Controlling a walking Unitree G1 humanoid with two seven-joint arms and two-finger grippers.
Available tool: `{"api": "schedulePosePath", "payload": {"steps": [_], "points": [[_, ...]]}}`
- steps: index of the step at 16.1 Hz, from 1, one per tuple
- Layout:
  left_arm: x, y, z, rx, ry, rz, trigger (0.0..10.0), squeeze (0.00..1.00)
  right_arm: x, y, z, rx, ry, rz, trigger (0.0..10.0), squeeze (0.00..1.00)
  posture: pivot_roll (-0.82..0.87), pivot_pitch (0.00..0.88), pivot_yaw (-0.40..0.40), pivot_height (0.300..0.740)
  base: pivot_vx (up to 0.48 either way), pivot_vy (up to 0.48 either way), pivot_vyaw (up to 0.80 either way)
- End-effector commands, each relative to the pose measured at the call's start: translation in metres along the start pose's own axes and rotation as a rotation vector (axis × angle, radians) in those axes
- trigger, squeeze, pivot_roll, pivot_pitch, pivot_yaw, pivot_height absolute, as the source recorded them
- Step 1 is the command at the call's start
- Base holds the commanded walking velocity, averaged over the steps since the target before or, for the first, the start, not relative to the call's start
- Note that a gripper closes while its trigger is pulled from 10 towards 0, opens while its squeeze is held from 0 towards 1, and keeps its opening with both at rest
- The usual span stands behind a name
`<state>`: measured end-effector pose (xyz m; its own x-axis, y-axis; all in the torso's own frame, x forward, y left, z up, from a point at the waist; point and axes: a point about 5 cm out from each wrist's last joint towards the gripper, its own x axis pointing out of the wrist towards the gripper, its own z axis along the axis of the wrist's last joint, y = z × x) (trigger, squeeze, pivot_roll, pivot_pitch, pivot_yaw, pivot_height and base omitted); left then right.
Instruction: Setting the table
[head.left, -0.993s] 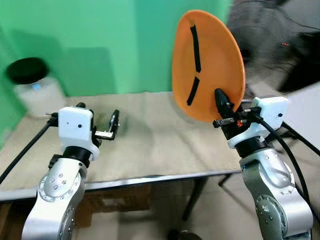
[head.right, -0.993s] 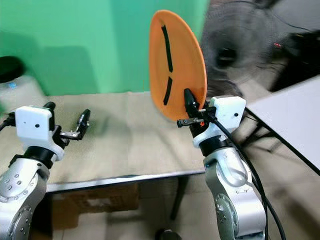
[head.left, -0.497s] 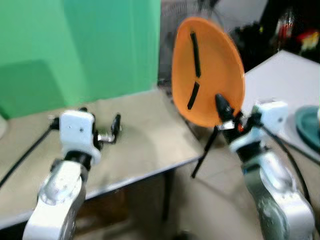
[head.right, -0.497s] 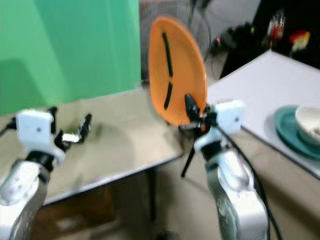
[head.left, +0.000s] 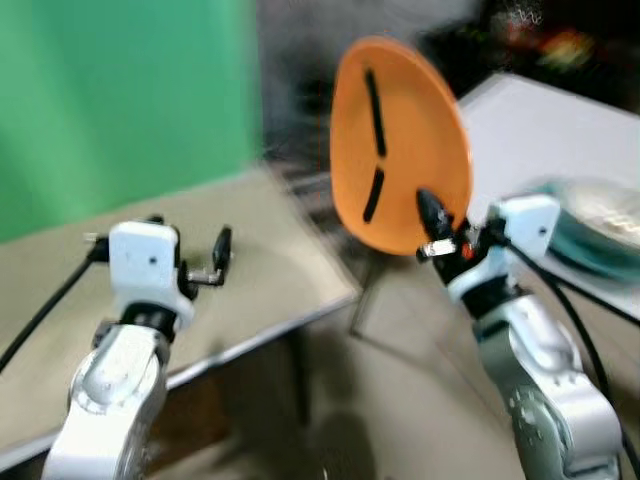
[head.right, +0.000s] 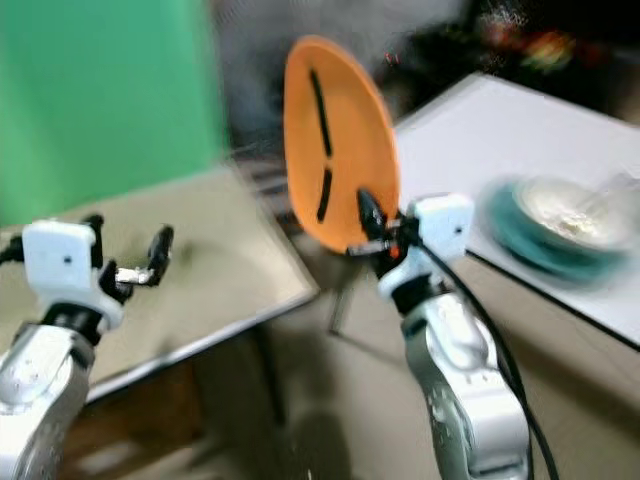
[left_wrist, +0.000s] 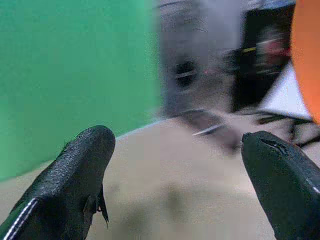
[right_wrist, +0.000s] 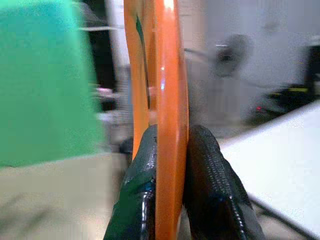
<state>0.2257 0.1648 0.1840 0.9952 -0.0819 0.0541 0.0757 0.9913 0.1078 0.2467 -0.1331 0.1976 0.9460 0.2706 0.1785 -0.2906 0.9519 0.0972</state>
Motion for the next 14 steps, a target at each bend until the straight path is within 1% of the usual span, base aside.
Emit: {"api": "schedulePosePath", "payload": {"steps": [1, 3, 6, 11, 14], "points": [[-0.0013, 0.0004, -0.0021, -0.005, 0.012, -0.004, 10.0, 0.00, -0.0014, 0.0018, 0.0126, -0.005, -0.063, -0.011, 10.0, 0.00, -0.06, 0.000, -0.006, 0.740, 0.000, 0.000, -0.80], [-0.0020, -0.0006, -0.0031, -0.009, 0.017, -0.013, 10.0, 0.00, -0.0020, 0.0017, 0.0129, 0.000, -0.065, -0.029, 10.0, 0.00, -0.07, 0.000, 0.003, 0.740, 0.000, 0.000, -0.80], [0.0007, -0.0023, -0.0070, -0.007, 0.028, -0.025, 10.0, 0.00, -0.0041, 0.0012, 0.0147, -0.003, -0.065, -0.040, 10.0, 0.00, -0.08, 0.000, 0.012, 0.740, 0.000, 0.000, -0.80], [0.0016, -0.0035, -0.0054, -0.015, 0.004, -0.029, 10.0, 0.00, -0.0046, -0.0006, 0.0143, -0.006, -0.063, -0.040, 10.0, 0.00, -0.08, 0.000, -0.005, 0.740, 0.000, 0.000, -0.80], [0.0008, -0.0050, -0.0025, -0.022, -0.019, -0.037, 10.0, 0.00, -0.0015, 0.0029, 0.0111, 0.003, -0.047, -0.010, 10.0, 0.00, -0.07, 0.000, -0.013, 0.740, 0.000, 0.000, -0.80]]}}
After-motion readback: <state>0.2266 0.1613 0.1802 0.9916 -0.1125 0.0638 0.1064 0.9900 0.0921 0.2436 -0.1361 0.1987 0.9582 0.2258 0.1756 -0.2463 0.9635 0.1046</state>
